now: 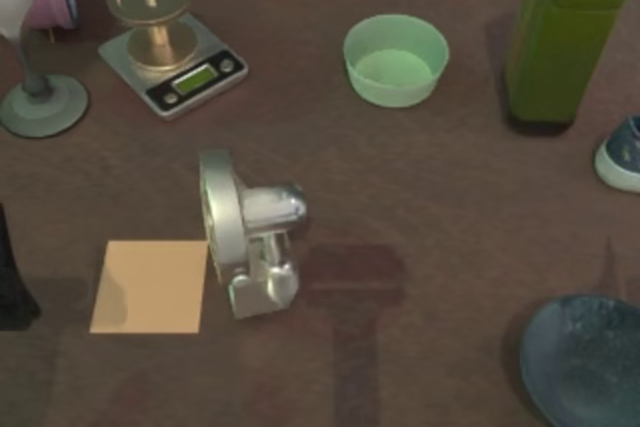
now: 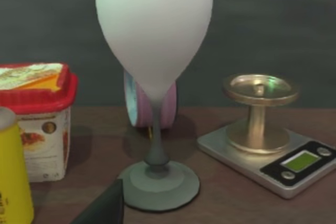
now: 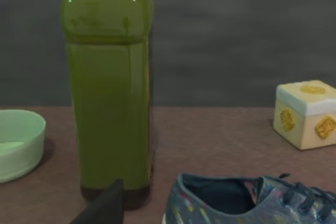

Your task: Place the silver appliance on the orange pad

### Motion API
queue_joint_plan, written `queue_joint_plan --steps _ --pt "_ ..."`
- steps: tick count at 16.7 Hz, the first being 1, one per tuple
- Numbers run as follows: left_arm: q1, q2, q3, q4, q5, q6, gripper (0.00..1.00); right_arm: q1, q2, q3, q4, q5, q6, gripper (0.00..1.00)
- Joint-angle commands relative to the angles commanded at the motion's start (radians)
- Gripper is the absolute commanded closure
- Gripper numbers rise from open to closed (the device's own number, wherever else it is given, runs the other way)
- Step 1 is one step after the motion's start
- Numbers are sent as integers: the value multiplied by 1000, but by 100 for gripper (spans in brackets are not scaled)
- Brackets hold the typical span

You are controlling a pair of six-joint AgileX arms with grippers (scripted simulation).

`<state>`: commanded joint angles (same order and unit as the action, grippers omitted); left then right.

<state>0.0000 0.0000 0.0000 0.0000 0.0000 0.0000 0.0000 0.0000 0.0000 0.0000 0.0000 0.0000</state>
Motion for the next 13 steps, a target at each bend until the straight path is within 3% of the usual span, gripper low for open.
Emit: queue_joint_plan --steps 6,13 --pt "-36 104 100 -100 1 -45 0 0 0 0 0 0 0 0" --pt "-187 651 628 -532 -1 -262 0 0 0 0 0 0 0 0"
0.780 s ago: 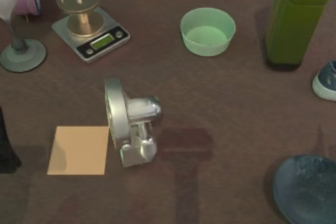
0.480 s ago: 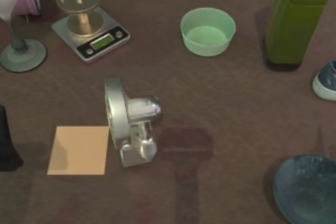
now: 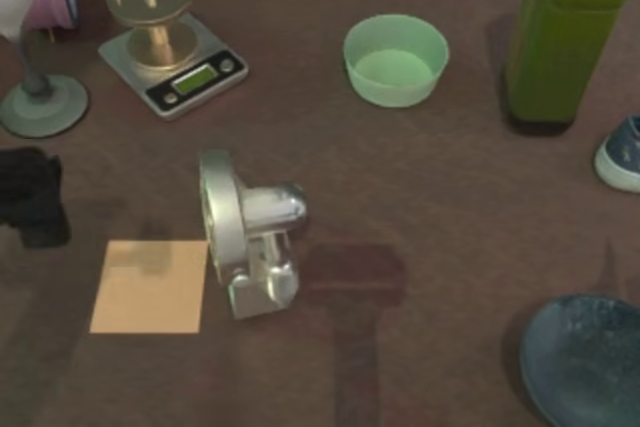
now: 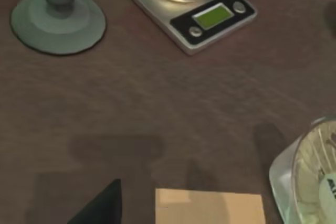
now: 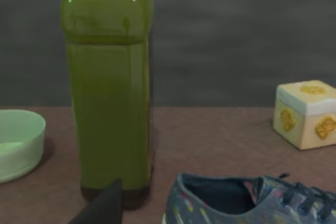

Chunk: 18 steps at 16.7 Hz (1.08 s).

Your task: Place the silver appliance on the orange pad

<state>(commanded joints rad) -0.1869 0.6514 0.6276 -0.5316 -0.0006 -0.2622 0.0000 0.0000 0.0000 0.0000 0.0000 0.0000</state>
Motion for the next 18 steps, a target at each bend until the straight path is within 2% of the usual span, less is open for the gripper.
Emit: queue_joint_plan --steps 7,11,15,18 --pt "-183 720 680 -505 3 -270 0 0 0 0 0 0 0 0" --pt "-268 1052 996 -744 3 -394 0 0 0 0 0 0 0 0" --pt "-324 1253 1184 -900 3 -471 0 0 0 0 0 0 0 0" --pt "-337 1302 1226 -940 3 -490 0 0 0 0 0 0 0 0"
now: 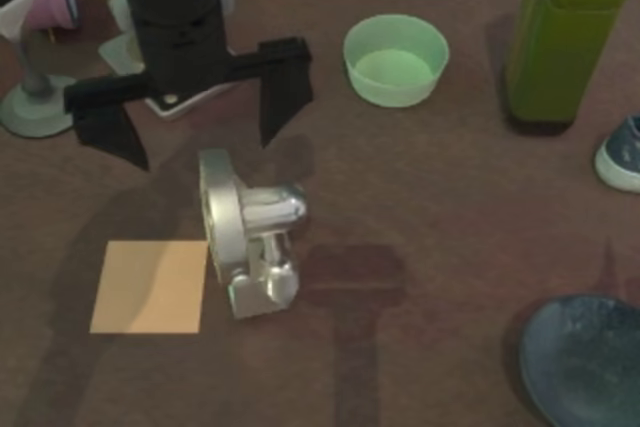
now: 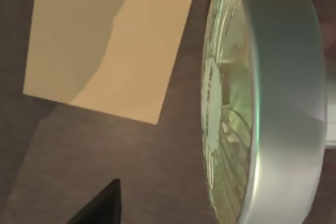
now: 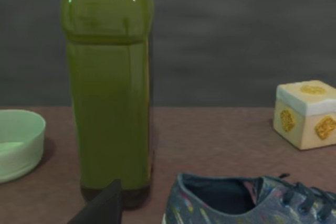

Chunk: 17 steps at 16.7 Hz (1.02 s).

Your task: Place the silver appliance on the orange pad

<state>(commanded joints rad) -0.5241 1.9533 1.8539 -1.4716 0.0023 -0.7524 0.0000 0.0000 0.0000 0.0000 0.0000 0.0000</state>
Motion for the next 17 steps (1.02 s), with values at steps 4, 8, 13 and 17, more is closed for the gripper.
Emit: queue_joint_plan --steps 4,8,13,17 --pt "5 -2 -3 3 0 1 0 0 0 0 0 0 0 0" --pt "3 -5 -70 65 0 4 0 0 0 0 0 0 0 0" --pt "2 -8 -203 195 0 2 0 0 0 0 0 0 0 0" --pt "2 -8 -209 201 0 2 0 0 0 0 0 0 0 0"
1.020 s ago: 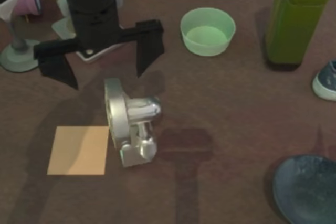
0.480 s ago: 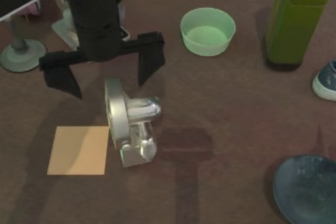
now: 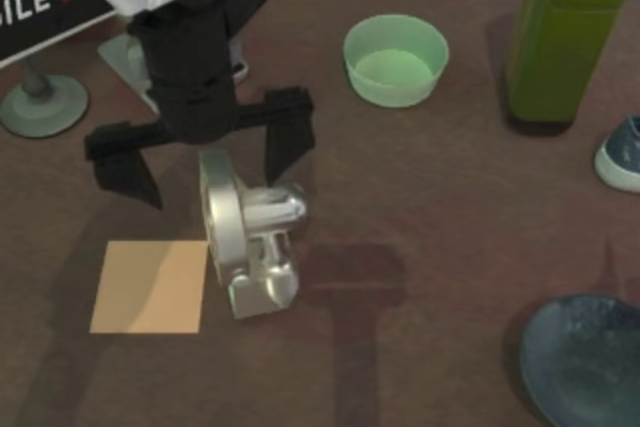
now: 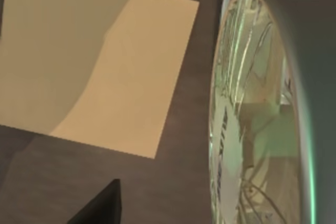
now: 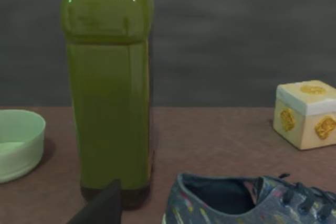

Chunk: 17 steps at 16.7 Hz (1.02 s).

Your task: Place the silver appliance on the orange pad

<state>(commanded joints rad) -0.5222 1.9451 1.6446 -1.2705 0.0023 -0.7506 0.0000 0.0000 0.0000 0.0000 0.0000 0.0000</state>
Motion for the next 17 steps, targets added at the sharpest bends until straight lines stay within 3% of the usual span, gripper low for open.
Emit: queue_joint_plan --steps 13,17 --pt "0 0 0 0 0 0 98 0 0 0 0 0 0 0" --pt "0 0 0 0 0 0 100 0 0 0 0 0 0 0"
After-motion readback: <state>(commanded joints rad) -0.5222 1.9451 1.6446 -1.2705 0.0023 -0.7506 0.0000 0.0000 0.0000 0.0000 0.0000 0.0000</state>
